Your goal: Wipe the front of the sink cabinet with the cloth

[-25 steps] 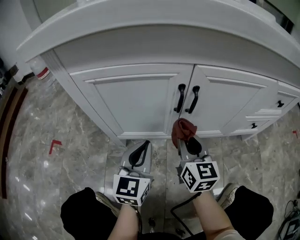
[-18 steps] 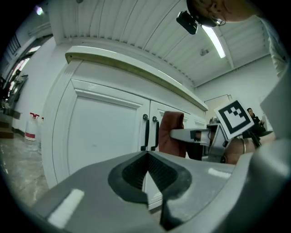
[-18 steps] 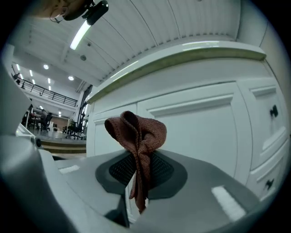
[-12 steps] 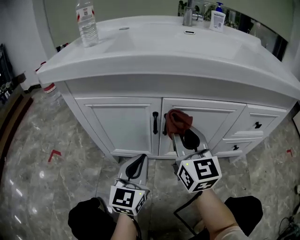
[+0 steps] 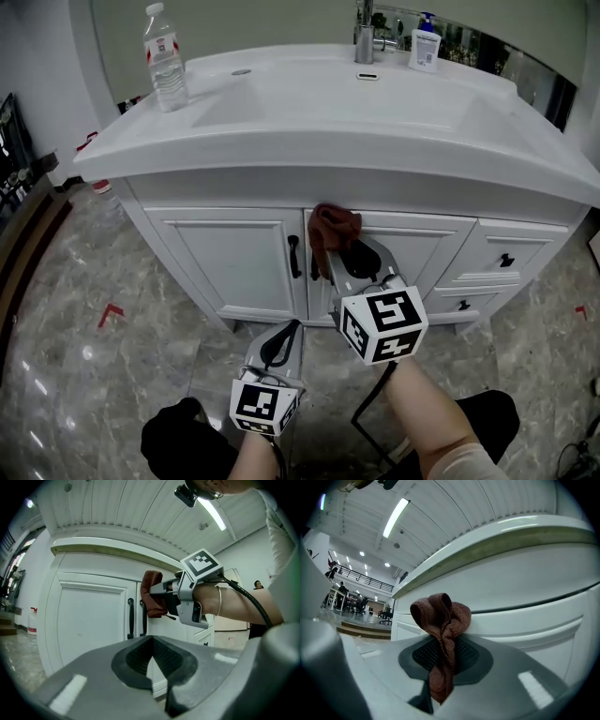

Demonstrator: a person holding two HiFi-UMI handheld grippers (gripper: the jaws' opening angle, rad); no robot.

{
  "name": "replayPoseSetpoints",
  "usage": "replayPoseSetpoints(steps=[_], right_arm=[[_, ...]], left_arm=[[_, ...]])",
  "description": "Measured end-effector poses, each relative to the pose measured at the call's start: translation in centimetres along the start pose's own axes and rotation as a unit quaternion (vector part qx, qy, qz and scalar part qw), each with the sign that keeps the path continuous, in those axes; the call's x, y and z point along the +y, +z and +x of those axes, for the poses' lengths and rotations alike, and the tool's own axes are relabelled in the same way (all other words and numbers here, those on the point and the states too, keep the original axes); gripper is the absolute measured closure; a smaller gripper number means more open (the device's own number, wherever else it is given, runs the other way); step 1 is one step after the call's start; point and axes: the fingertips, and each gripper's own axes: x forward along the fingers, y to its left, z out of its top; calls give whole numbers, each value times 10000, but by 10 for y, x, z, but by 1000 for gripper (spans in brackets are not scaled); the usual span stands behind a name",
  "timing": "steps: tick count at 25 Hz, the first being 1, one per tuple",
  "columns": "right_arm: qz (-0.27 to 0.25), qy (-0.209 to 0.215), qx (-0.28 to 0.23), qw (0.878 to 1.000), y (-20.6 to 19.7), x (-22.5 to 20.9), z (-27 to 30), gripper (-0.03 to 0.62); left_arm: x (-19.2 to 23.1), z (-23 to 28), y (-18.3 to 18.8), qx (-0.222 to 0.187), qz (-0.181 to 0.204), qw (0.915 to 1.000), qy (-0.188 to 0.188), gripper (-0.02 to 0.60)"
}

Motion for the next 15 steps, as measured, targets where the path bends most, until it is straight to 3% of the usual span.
replayPoseSetpoints(steps=[6, 15], right_arm=[[64, -181, -28, 9998, 2, -30, -19, 501], [210, -957, -53, 9952, 3, -102, -71, 500]], left_arm=[[-6, 11, -2, -43, -95, 9999, -83, 580], [-49, 32, -2, -55, -82, 9986, -519, 580]])
